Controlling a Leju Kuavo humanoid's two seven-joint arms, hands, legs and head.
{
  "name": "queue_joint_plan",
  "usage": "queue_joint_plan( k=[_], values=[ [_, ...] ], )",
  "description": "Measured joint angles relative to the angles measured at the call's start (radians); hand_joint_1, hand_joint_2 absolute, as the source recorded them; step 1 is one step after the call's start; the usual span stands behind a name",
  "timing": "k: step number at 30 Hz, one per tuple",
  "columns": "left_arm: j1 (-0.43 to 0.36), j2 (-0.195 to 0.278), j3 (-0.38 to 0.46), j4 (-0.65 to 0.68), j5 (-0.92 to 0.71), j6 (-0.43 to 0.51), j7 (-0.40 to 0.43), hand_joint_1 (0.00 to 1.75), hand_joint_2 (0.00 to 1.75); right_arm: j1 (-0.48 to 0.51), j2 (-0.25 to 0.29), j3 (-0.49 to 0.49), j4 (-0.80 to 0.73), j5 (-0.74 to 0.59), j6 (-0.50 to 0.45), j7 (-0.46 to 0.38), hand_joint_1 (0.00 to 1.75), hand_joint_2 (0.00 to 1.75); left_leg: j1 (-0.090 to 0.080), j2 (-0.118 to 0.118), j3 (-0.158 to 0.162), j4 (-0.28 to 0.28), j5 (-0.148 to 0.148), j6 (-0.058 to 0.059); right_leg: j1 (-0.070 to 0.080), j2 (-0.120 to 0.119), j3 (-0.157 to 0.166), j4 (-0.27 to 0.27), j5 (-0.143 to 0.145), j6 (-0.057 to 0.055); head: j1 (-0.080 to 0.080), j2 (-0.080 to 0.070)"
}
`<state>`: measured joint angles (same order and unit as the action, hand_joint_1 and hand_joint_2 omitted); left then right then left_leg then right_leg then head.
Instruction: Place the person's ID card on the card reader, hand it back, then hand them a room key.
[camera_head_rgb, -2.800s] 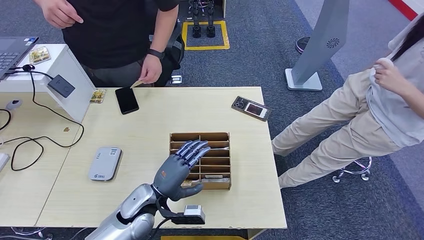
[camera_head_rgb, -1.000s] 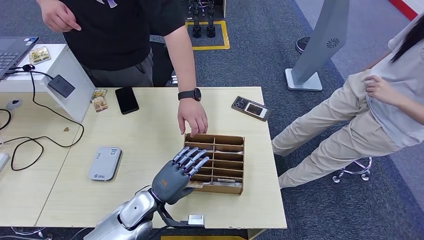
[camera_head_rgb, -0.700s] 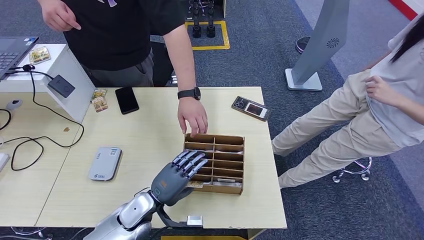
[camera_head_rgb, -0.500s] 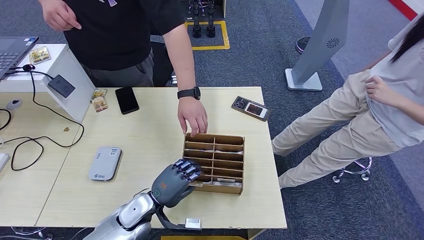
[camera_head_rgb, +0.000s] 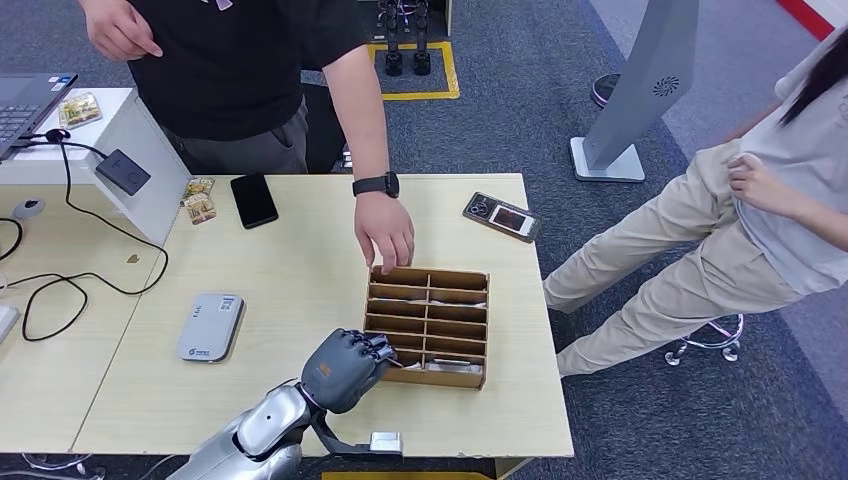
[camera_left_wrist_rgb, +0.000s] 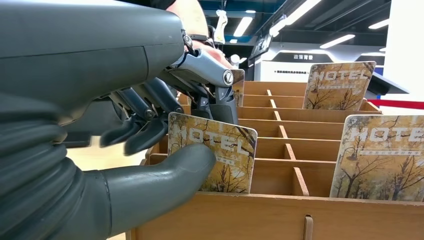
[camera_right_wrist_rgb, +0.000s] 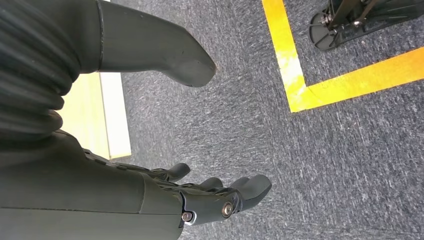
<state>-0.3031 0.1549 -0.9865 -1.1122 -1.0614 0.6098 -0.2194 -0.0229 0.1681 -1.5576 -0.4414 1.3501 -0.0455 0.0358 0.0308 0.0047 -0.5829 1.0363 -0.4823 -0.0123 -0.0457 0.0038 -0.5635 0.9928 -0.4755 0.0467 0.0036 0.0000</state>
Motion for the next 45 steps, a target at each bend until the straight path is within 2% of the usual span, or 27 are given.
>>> queue_joint_plan(
  k=[6,10,15,18,22,27,32,37,42,43,45],
  values=[
    [0.003,0.000,0.000,0.003,0.029,0.019,-0.009,1.75,1.75,0.000,-0.004,0.000,0.006,0.002,-0.004,-0.004,0.00,1.75,0.000,0.000,0.000,0.000,0.000,0.000,0.000,0.000,0.000,0.000,0.000,0.000,0.000,0.000],
    [0.018,0.000,0.010,-0.005,0.099,0.064,-0.061,1.75,1.75,0.000,-0.006,0.000,0.013,0.003,-0.009,-0.007,0.00,1.75,0.000,0.000,0.000,0.000,0.000,0.000,0.000,0.000,0.000,0.000,0.000,0.000,0.000,0.000],
    [0.055,-0.032,0.126,-0.074,0.253,0.079,-0.226,1.75,1.75,0.000,-0.008,0.000,0.022,0.011,-0.019,-0.010,0.00,1.75,0.000,0.000,0.000,0.000,0.000,0.000,0.000,0.000,0.000,0.000,0.000,0.000,0.000,0.000],
    [0.051,-0.059,0.202,-0.128,0.357,0.079,-0.261,1.75,1.75,-0.001,-0.008,0.000,0.029,0.015,-0.025,-0.013,0.00,1.75,0.000,0.000,0.000,0.000,0.000,0.000,0.000,0.000,0.000,0.000,0.000,0.000,0.000,0.000],
    [0.020,-0.080,0.268,-0.189,0.407,0.080,-0.253,1.75,1.75,-0.003,-0.008,0.000,0.040,0.019,-0.035,-0.014,0.00,1.75,0.000,0.000,0.000,0.000,0.001,0.000,0.000,0.000,0.000,0.000,0.001,0.000,0.000,0.000],
    [-0.015,-0.098,0.307,-0.224,0.498,0.072,-0.255,1.75,1.75,-0.006,-0.010,0.000,0.052,0.029,-0.040,-0.017,0.00,1.75,0.000,-0.001,0.000,0.000,0.001,0.000,0.000,-0.001,0.000,0.000,0.001,0.000,0.000,0.000],
    [-0.133,-0.114,0.348,-0.229,0.593,0.011,-0.205,1.75,1.75,-0.016,-0.017,0.000,0.071,0.041,-0.053,-0.019,0.00,1.75,0.000,-0.001,0.000,0.000,0.002,0.000,0.000,-0.001,0.000,0.000,0.002,0.000,0.000,0.000],
    [-0.189,-0.124,0.372,-0.228,0.603,0.000,-0.187,1.75,1.75,-0.021,-0.024,0.001,0.089,0.046,-0.060,-0.019,0.00,1.75,0.000,-0.001,0.000,0.000,0.002,0.001,0.000,-0.001,0.000,0.000,0.002,0.000,0.000,0.000],
    [-0.295,-0.133,0.384,-0.160,0.570,-0.014,-0.096,1.75,1.75,-0.028,-0.036,0.005,0.119,0.063,-0.070,-0.019,0.00,1.75,0.000,-0.001,-0.001,0.001,0.002,0.001,0.000,0.000,-0.001,0.000,0.002,0.000,0.000,0.000],
    [-0.326,-0.136,0.386,-0.131,0.554,-0.021,-0.077,1.61,1.75,-0.030,-0.038,0.008,0.126,0.067,-0.071,-0.018,0.00,1.75,0.000,-0.001,-0.001,0.001,0.002,0.001,0.000,0.000,-0.001,0.000,0.002,0.000,0.000,0.000],
    [-0.386,-0.143,0.390,-0.066,0.530,-0.035,-0.043,0.74,1.75,-0.033,-0.042,0.017,0.139,0.073,-0.074,-0.016,0.00,1.75,0.000,-0.001,-0.001,0.001,0.002,0.001,0.000,0.000,0.000,0.000,0.003,0.000,0.000,0.000]
  ],
)
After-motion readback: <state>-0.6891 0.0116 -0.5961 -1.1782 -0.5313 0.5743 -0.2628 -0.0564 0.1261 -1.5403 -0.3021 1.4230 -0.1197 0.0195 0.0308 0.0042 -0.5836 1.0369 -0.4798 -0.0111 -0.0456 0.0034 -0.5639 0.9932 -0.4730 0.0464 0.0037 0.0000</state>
